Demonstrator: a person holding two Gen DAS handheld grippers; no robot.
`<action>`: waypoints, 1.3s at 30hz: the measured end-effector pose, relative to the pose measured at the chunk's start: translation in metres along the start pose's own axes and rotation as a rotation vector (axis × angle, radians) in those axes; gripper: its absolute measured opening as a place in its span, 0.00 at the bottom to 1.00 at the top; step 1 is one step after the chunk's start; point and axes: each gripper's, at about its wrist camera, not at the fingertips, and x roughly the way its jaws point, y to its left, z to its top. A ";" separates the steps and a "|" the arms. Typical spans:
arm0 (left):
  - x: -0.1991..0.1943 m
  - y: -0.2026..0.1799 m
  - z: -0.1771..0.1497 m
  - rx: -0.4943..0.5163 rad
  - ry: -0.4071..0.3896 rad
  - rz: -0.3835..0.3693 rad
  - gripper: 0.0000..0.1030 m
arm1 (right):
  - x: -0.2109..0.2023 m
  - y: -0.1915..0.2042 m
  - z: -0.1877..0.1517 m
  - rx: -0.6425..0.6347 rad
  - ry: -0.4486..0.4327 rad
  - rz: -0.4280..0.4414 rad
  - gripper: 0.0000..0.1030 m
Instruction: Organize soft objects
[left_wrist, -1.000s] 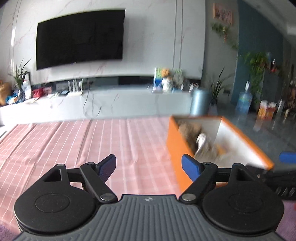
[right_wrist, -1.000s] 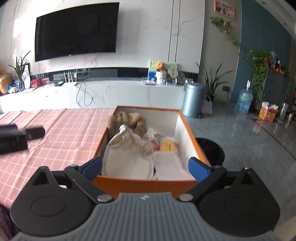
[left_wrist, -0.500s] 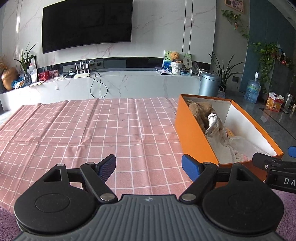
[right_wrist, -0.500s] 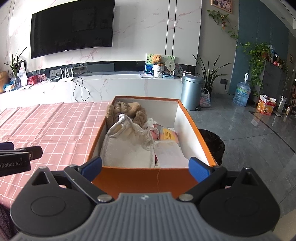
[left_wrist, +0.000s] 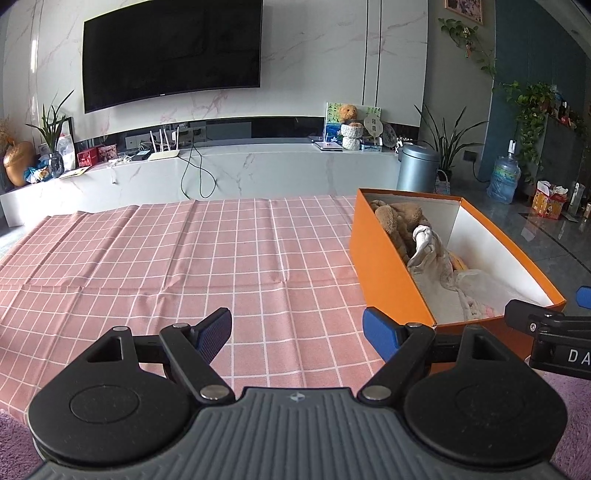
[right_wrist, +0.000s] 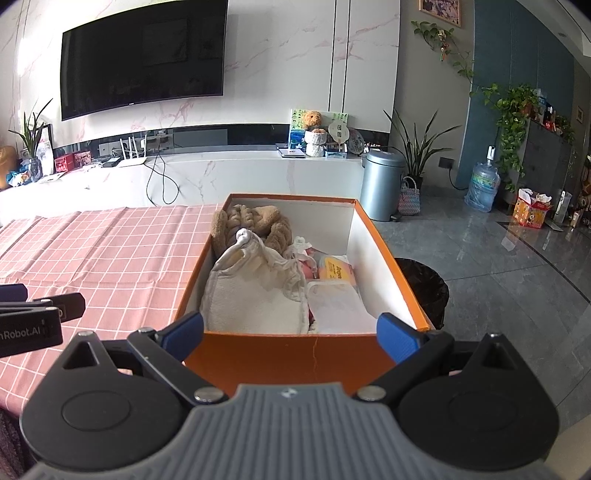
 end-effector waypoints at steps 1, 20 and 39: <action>0.000 0.000 0.000 -0.001 0.000 0.000 0.92 | 0.000 0.000 0.000 0.000 -0.001 -0.001 0.96; -0.002 -0.001 -0.001 0.007 0.002 -0.003 0.92 | -0.001 -0.001 -0.001 0.005 0.005 -0.002 0.96; -0.002 -0.002 -0.001 0.007 0.003 -0.003 0.92 | 0.001 -0.001 -0.001 0.009 0.011 -0.002 0.96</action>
